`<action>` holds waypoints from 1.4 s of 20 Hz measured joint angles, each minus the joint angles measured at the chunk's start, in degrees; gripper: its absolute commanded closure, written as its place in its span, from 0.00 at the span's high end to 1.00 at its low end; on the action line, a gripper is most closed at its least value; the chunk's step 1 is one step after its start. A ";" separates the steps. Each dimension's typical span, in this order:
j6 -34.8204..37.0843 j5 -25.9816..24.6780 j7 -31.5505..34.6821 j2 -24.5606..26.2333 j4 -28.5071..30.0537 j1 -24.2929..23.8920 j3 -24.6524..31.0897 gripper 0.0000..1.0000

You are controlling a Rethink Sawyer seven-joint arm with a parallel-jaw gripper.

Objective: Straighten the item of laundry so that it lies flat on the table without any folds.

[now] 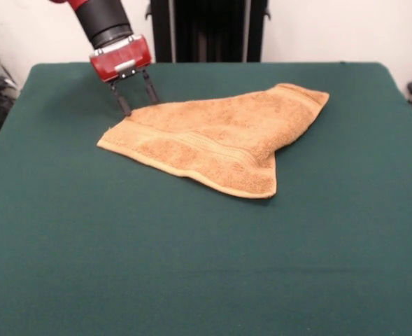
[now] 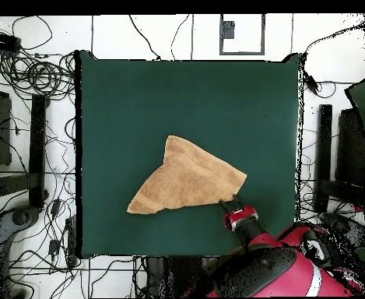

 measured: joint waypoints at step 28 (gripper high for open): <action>-0.02 -5.09 14.83 -1.70 0.00 0.39 3.76 1.00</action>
